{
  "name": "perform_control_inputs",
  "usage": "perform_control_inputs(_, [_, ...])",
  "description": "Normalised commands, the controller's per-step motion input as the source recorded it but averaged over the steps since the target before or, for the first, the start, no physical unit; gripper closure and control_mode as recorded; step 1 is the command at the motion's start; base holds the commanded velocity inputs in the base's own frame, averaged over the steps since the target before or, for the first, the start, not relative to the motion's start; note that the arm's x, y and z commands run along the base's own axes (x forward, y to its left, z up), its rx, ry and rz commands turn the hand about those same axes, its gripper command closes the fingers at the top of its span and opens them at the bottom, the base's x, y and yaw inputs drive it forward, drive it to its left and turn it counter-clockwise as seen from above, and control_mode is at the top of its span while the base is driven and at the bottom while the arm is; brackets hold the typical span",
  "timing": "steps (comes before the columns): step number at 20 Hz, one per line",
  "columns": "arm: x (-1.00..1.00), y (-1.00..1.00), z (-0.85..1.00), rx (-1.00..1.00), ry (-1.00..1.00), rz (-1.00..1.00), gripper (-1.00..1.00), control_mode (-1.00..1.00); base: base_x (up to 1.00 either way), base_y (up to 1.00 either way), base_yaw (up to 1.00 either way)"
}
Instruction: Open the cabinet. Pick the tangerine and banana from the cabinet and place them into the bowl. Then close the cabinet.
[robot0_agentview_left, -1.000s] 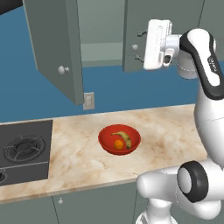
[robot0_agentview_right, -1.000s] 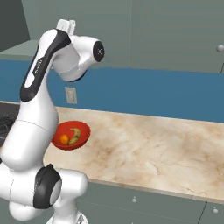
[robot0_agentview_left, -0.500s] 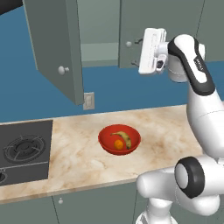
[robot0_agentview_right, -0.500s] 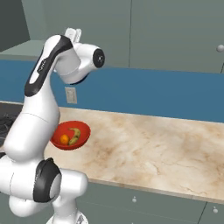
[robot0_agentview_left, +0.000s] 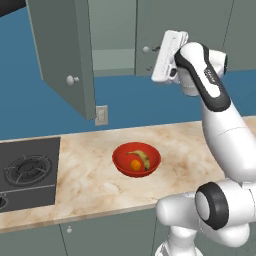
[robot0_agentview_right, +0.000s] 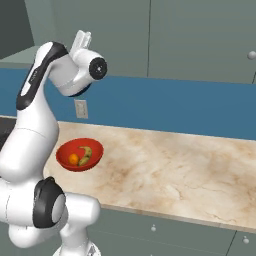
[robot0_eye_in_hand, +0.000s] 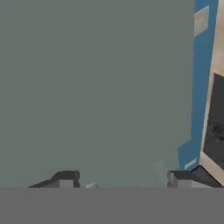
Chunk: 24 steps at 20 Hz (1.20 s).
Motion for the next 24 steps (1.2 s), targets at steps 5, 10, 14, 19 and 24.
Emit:
perform_control_inputs(5, [-0.13,-0.31,-0.01,0.00,0.09,-0.11,-1.00,-1.00,0.00,0.00,0.00])
perform_control_inputs(10, [-0.98,-0.63,0.09,0.00,0.09,0.00,-1.00,-1.00,0.00,0.00,0.00])
perform_control_inputs(14, [-0.87,-0.27,0.44,0.00,0.24,0.00,-1.00,-1.00,0.00,0.00,0.00])
perform_control_inputs(19, [-0.95,-0.06,0.43,-0.05,0.27,0.00,-1.00,-1.00,0.00,0.00,0.00])
perform_control_inputs(24, [-1.00,0.00,0.23,-0.07,0.18,0.00,-1.00,-1.00,0.00,0.00,0.00])
